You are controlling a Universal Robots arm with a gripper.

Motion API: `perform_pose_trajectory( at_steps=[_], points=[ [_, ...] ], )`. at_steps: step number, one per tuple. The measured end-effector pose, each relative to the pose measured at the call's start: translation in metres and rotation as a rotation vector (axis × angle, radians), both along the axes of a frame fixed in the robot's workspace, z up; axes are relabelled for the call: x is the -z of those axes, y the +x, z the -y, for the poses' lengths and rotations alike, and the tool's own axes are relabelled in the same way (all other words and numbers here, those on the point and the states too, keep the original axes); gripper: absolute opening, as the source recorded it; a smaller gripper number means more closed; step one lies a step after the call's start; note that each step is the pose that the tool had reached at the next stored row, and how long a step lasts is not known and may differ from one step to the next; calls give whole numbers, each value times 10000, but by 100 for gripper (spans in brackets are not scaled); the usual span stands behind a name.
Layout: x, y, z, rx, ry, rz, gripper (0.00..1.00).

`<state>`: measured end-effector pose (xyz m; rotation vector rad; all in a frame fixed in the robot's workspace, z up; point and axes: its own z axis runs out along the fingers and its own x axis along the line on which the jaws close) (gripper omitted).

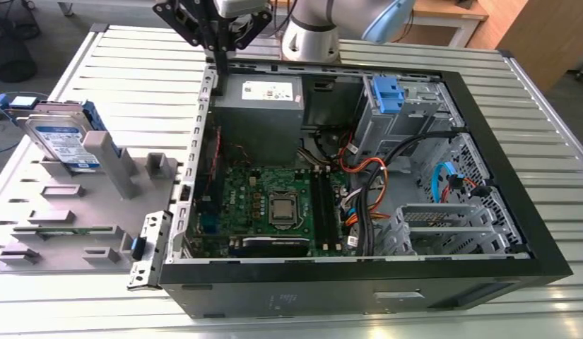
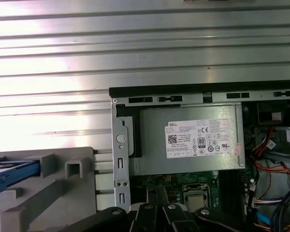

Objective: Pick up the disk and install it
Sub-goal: 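Reach for the disk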

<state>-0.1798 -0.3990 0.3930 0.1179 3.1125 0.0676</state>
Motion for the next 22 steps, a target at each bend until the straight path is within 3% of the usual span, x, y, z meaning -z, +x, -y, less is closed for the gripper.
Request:
perform_pose_trajectory(
  at_steps=[22],
  points=[
    [1, -177, 0, 0, -1, -1, 11]
  ],
)
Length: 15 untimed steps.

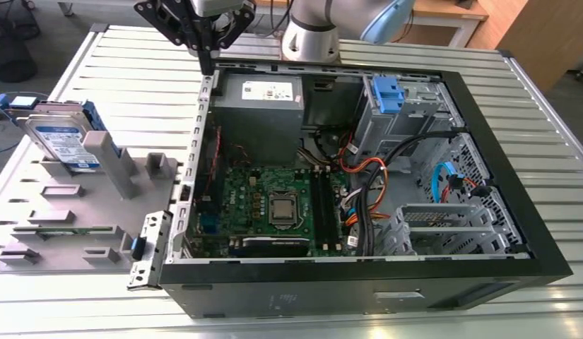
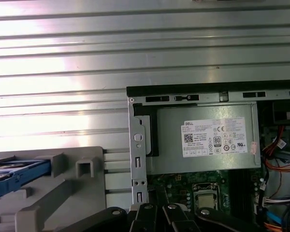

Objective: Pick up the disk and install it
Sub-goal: 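Reach for the disk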

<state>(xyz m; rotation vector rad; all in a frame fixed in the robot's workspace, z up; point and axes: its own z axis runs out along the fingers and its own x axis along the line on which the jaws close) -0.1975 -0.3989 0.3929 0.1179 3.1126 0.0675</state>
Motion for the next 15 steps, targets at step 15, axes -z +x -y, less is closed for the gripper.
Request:
perform_pose_trajectory(
  at_steps=[15],
  points=[
    [28, -56, 0, 1, 1, 0, 11]
  ],
)
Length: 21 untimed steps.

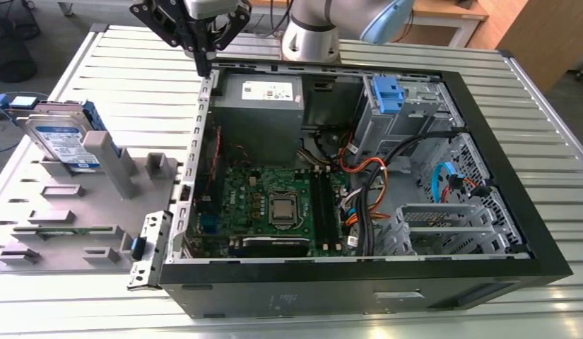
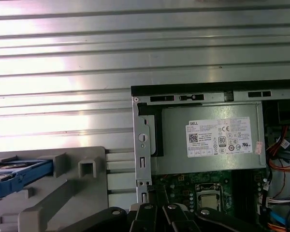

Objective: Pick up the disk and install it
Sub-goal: 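Reach for the disk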

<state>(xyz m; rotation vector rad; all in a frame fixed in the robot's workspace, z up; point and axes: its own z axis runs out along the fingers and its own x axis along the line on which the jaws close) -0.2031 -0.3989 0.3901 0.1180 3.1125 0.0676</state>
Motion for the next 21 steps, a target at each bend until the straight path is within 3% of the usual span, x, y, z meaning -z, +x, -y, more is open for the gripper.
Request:
perform_pose_trajectory(
  at_steps=[8, 15, 16, 21],
  points=[
    [47, -135, 0, -1, 0, 0, 11],
    [81, -342, 0, -1, 0, 1, 11],
    [89, -403, 0, 1, 0, 0, 11],
    [104, -520, 0, -1, 0, 0, 11]
  ],
)
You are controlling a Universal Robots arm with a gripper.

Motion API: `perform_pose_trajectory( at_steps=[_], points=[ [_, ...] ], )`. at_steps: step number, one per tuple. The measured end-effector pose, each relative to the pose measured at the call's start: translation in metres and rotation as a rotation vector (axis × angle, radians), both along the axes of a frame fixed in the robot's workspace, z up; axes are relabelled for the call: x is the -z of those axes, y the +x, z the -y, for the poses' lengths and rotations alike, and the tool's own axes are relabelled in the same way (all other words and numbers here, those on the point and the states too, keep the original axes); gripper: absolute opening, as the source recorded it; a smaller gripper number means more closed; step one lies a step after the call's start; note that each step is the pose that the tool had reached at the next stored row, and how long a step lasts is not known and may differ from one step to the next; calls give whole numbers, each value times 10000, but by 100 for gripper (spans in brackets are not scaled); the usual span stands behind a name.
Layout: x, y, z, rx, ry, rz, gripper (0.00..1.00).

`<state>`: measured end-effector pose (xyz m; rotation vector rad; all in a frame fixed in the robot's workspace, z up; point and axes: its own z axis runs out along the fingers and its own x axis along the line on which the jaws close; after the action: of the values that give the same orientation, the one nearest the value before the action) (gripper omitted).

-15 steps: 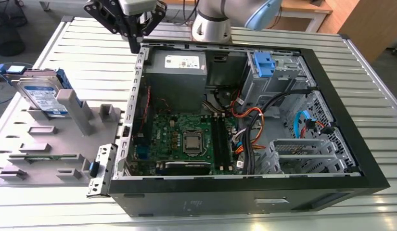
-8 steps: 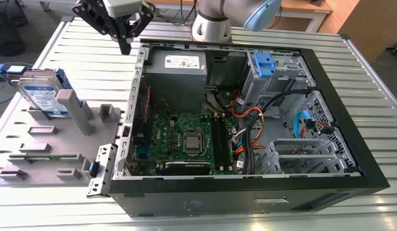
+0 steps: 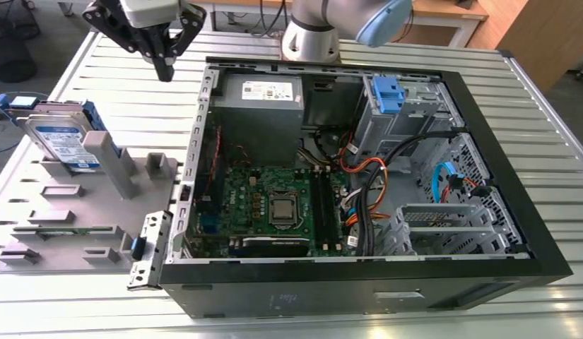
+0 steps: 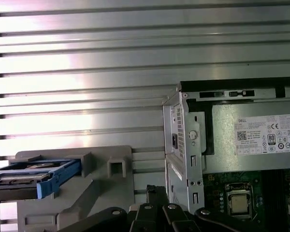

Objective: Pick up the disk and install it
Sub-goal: 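Reach for the disk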

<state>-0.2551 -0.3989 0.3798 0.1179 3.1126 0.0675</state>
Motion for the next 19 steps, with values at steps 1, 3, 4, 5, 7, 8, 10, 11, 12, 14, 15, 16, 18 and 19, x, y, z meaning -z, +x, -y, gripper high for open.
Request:
perform_pose_trajectory(
  at_steps=[1, 3, 4, 5, 7, 8, 10, 11, 12, 14, 15, 16, 18, 19],
  points=[
    [3, -23, 0, 0, 1, 1, 11],
    [9, -72, 0, 0, 1, 1, 11],
    [11, -98, 0, 1, 1, 1, 11],
    [14, -126, 0, 2, 1, 1, 11],
    [19, -181, 0, 1, 0, 0, 11],
    [22, -212, 0, 0, 0, 0, 11],
    [29, -268, 0, -1, 1, 1, 11],
    [32, -298, 0, 0, 1, 1, 11],
    [35, -324, 0, 2, 1, 2, 11],
    [41, -373, 0, 1, 0, 0, 11],
    [45, -399, 0, 1, 0, 0, 11],
    [49, -425, 0, 1, 0, 1, 11],
    [57, -474, 0, 1, 0, 1, 11],
    [62, -499, 0, 0, 1, 1, 11]
  ],
)
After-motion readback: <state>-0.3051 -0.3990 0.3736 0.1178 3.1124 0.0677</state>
